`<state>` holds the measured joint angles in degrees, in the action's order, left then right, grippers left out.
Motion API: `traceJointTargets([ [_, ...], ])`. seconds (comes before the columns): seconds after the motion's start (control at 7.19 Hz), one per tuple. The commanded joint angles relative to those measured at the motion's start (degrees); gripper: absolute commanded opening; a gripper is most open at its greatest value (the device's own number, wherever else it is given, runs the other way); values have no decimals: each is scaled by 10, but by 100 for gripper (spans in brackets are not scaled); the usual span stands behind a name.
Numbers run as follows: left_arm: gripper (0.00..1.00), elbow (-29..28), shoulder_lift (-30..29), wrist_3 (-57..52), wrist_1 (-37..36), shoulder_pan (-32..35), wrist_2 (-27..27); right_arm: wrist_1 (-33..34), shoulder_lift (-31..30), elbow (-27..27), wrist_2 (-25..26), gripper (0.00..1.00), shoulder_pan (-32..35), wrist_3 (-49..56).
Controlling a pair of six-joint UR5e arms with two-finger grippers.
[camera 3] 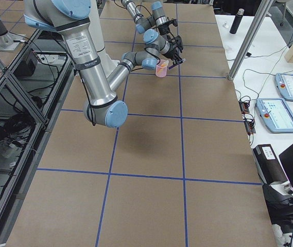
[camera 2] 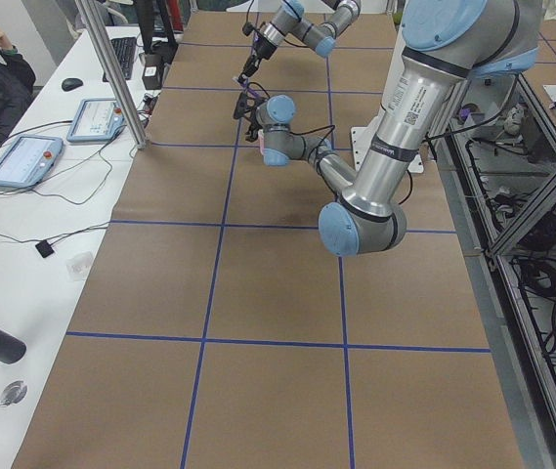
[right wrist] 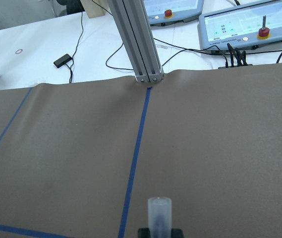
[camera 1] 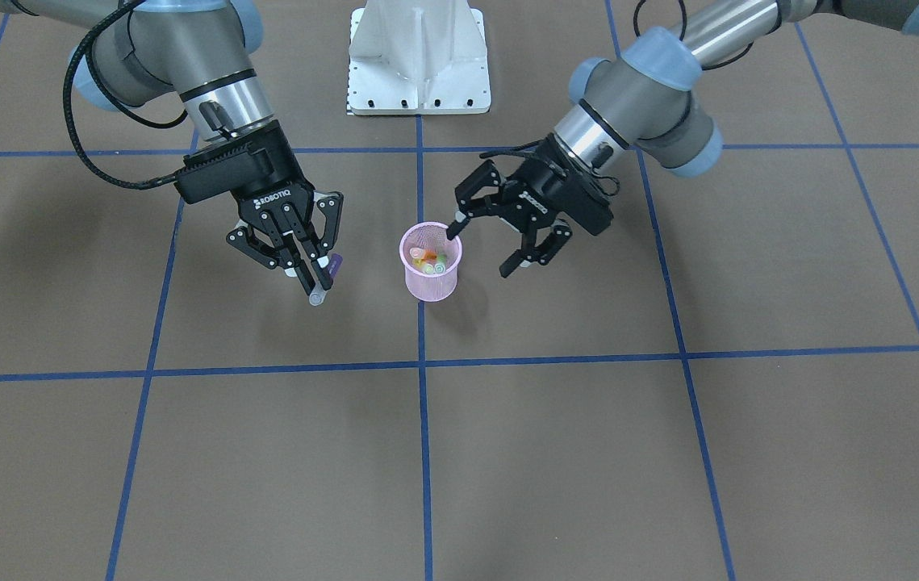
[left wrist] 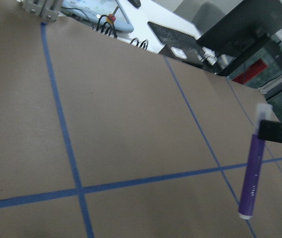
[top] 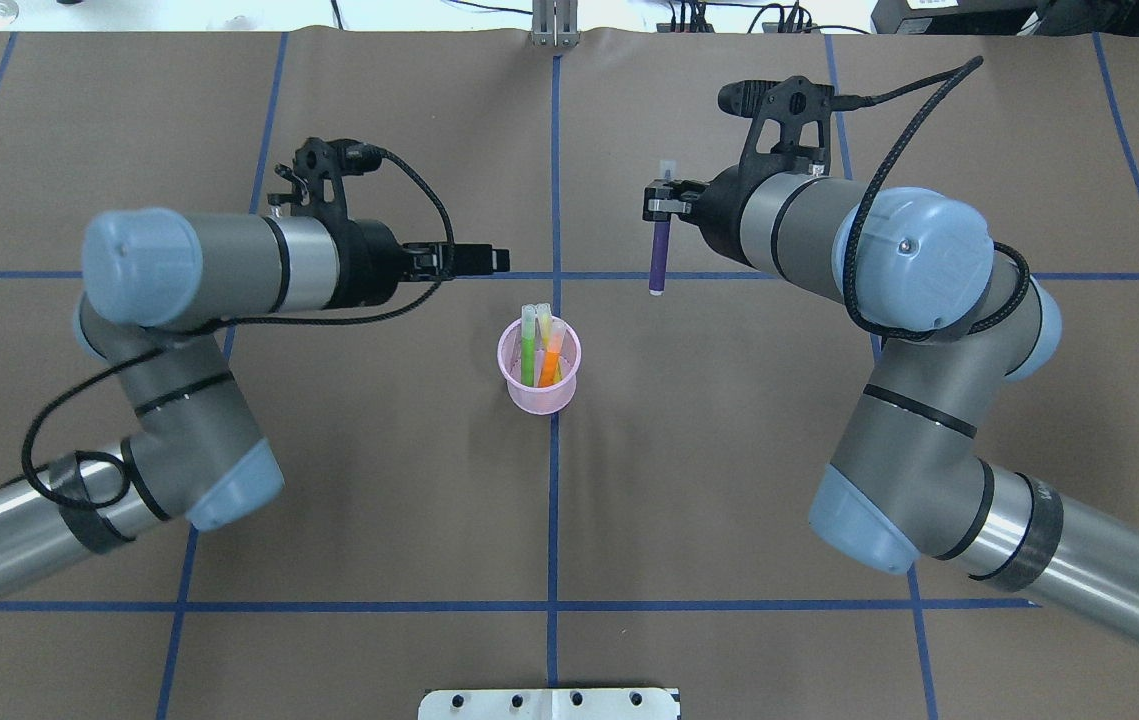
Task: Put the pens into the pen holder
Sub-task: 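Lower the purple marker into the cup with the right gripper and release it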
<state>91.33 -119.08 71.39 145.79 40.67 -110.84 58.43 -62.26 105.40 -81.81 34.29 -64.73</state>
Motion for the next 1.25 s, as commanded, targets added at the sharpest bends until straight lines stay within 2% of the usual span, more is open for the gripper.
traceJointTargets([
  [0.0, 99, -4, 11, -16, -74, 112, -180, -6, 27, 1, 85, 0, -44, 3],
  [0.42, 100, -14, 26, -22, -73, 120, -176, -27, 43, -15, 207, 0, -128, 11],
  [1.11, 100, -14, 46, -22, -69, 131, -176, -48, 57, -58, 213, 0, -152, 51],
])
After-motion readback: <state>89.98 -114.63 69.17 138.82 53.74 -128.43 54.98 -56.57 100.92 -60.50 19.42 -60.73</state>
